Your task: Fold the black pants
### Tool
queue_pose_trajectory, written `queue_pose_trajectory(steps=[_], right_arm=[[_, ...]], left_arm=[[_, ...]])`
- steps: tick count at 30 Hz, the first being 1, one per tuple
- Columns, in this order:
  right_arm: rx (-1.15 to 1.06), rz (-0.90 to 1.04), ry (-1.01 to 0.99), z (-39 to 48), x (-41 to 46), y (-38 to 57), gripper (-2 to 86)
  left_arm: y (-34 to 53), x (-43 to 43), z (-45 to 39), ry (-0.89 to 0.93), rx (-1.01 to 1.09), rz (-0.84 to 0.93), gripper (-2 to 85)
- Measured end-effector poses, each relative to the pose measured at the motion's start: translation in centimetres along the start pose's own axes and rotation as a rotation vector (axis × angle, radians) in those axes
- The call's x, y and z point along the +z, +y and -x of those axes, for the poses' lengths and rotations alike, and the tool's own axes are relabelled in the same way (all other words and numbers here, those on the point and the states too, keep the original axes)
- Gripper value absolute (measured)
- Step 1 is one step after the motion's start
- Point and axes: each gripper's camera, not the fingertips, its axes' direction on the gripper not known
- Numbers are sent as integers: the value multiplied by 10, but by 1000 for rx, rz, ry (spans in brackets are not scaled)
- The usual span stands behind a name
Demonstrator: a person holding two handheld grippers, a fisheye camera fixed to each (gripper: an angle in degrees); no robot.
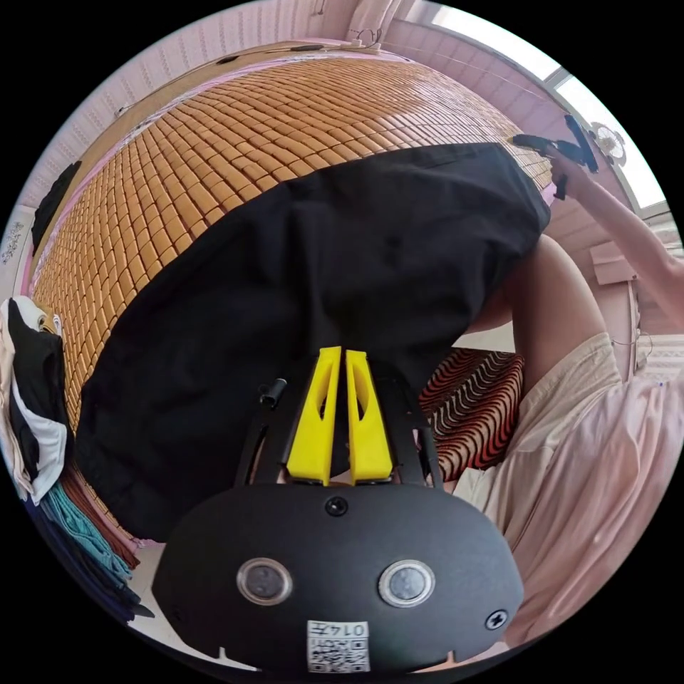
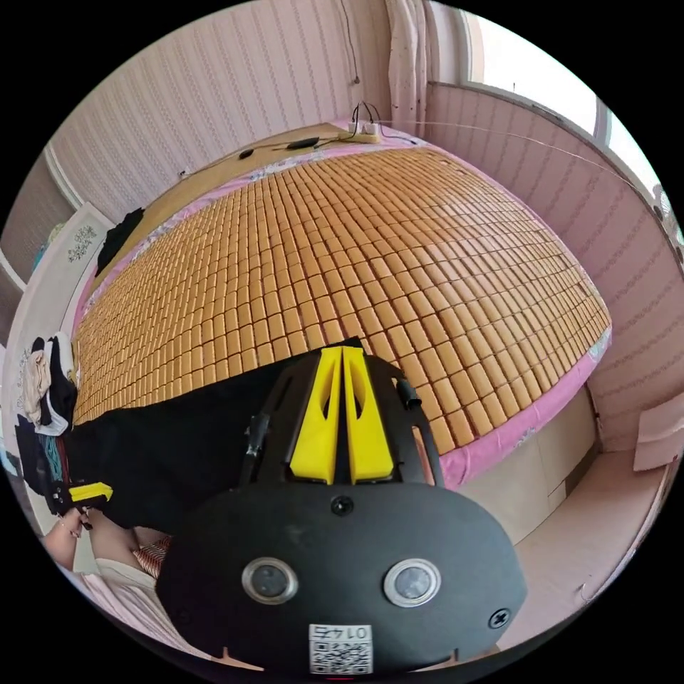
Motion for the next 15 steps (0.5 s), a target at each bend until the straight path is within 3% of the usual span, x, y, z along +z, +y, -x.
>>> queue_pose_trajectory(steps=[1,3,7,10,12,15], right_arm=[[39,-25,1,-8,-6,12,7],[236,-46,-49,-45,-18,65,129],[440,5,-185,-72,2,130,180],[523,59,-341,-71,38,146,167],[622,93,-544,-68,62,144,80],[605,37,-586,-46,59,135,25]], left_arm=[[3,-3,1,3,-5,-10,-4],[16,-15,8,41,-46,-62,-4],[37,-25,26,137,-135,-131,-6],[48,-30,33,120,-170,-136,-7],[56,-35,35,113,-182,-137,-8],[68,-45,35,87,-198,-149,-9]])
